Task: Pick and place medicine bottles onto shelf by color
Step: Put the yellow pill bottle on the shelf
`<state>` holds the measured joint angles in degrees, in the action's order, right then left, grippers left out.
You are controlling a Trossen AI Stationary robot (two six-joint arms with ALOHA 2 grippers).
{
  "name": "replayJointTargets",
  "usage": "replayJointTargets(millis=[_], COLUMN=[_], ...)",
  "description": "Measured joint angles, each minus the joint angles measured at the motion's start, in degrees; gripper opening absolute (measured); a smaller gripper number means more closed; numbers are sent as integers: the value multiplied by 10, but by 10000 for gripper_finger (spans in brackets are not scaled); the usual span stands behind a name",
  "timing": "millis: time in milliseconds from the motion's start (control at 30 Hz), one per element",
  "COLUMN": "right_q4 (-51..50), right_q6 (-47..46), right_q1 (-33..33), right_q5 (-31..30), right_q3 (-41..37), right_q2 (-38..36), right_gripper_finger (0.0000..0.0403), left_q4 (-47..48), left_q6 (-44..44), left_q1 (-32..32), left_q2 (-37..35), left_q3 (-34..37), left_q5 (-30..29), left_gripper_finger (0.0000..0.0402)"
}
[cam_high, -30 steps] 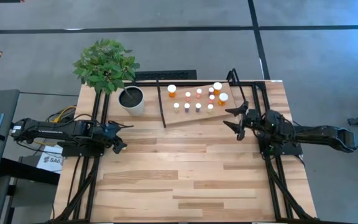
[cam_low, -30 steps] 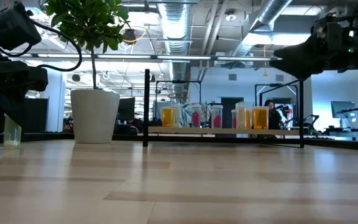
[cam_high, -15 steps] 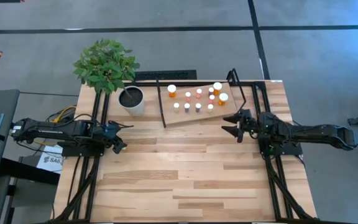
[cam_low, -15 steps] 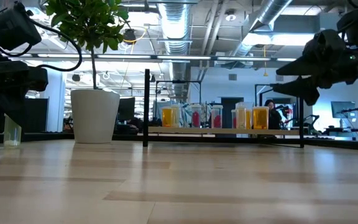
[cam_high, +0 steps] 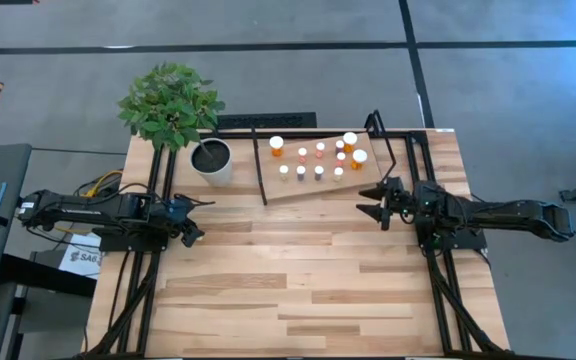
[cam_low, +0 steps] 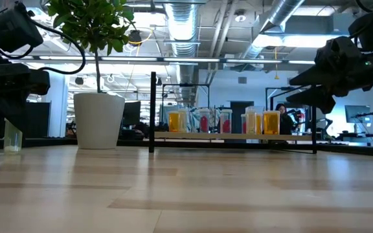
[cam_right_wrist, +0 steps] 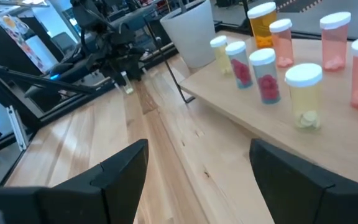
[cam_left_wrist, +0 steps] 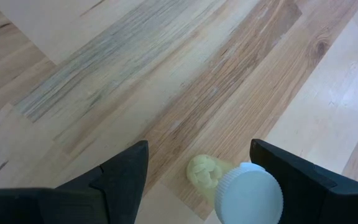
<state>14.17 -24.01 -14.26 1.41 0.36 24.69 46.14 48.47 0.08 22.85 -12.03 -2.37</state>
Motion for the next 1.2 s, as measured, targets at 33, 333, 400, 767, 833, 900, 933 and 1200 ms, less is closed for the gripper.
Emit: replayJointTargets(millis=[33,333,400,767,833,900,933,1200], right_q4=[-4,-6,-6,-6,-6,-6,-6,-6], right_q6=[0,0,0,0,0,0,0,0], right_q1=[0,0,0,0,0,0,0,0], right_q5=[0,1,1,1,1,1,1,1], right_q3=[0,0,0,0,0,0,0,0], right_q2=[0,0,0,0,0,0,0,0], right_gripper_finger=[301,301,301,301,301,301,301,301], left_q4=[0,0,0,-3,-3,-2,-1,-3], left_q6=[0,0,0,-86,-65,-50,-48,-37], left_q1=[0,0,0,0,0,0,0,0], left_q2=[0,0,0,0,0,0,0,0], left_q3=[0,0,0,0,0,0,0,0], left_q5=[0,0,0,-55,-55,-56,-56,-56], left_gripper_finger=[267,267,267,267,267,267,267,267])
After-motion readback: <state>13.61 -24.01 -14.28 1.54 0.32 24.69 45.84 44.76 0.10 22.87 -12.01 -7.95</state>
